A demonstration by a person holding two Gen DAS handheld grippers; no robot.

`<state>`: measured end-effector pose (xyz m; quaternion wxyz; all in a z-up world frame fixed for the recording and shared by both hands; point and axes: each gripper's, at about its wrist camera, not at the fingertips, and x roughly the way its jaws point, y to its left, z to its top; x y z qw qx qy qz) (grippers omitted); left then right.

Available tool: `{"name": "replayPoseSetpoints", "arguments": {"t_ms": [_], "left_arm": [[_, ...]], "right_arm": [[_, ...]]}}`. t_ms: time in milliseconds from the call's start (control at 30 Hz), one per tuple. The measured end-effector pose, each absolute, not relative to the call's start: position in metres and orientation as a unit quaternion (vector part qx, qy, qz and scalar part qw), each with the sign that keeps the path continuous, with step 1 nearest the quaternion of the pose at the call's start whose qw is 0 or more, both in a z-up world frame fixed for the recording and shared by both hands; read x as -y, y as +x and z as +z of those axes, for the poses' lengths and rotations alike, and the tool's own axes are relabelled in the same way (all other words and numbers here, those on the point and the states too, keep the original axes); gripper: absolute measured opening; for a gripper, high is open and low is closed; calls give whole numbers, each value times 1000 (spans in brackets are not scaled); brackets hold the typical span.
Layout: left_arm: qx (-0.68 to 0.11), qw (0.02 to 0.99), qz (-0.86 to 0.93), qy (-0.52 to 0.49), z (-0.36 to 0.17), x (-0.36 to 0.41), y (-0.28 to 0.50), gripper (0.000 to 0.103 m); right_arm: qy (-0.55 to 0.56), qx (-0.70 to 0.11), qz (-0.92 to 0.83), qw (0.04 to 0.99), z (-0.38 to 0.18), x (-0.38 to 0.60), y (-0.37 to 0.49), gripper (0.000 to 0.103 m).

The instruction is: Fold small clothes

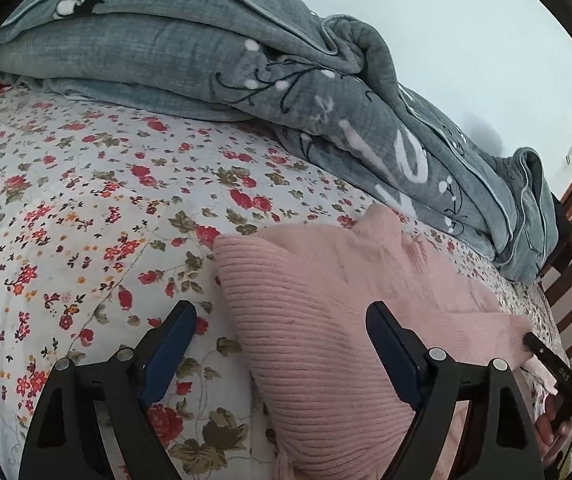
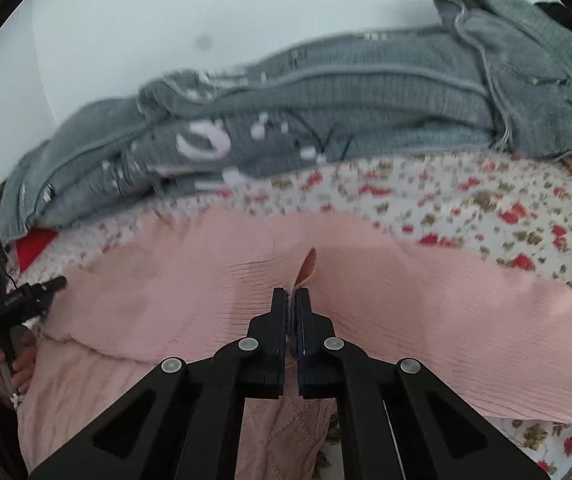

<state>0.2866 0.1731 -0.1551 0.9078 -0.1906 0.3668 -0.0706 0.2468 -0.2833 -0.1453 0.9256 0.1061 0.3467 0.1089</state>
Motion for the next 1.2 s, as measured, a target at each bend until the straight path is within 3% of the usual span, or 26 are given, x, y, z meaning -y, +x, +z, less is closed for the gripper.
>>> {"name": "replayPoseSetpoints", "arguments": {"t_ms": [500, 600, 733, 800, 833, 867, 900, 933, 967, 1000, 1200], "left_arm": [[-369, 904, -54, -211, -159, -181, 288, 87], [-373, 903, -50, -208, -161, -180, 289, 87], [-372, 905, -40, -204, -161, -180, 290, 85], [-371, 903, -37, -213, -162, -183, 292, 82], [-369, 902, -35, -220, -163, -185, 292, 75], [-367, 901, -33, -229, -163, -189, 292, 60], [-367, 897, -40, -243, -166, -193, 293, 55], [-368, 894, -46, -252, -167, -195, 295, 42], [-370, 891, -55, -259, -169, -195, 296, 21], [-375, 887, -66, -261, -172, -194, 298, 15], [-342, 900, -52, -263, -165, -197, 287, 11]], "right_arm": [[106, -325, 42, 939, -139, 293, 239, 4], [69, -374, 45, 924, -151, 280, 252, 4], [42, -409, 39, 911, -161, 271, 261, 16], [46, -402, 47, 913, -159, 272, 258, 29], [46, -403, 48, 913, -160, 272, 258, 36], [45, -406, 51, 911, -161, 272, 259, 36], [44, -409, 51, 910, -162, 271, 260, 36], [45, -409, 50, 910, -162, 271, 260, 37], [46, -409, 51, 910, -161, 271, 259, 37], [47, -408, 53, 910, -161, 272, 258, 37], [48, -403, 59, 912, -159, 271, 257, 37]]}}
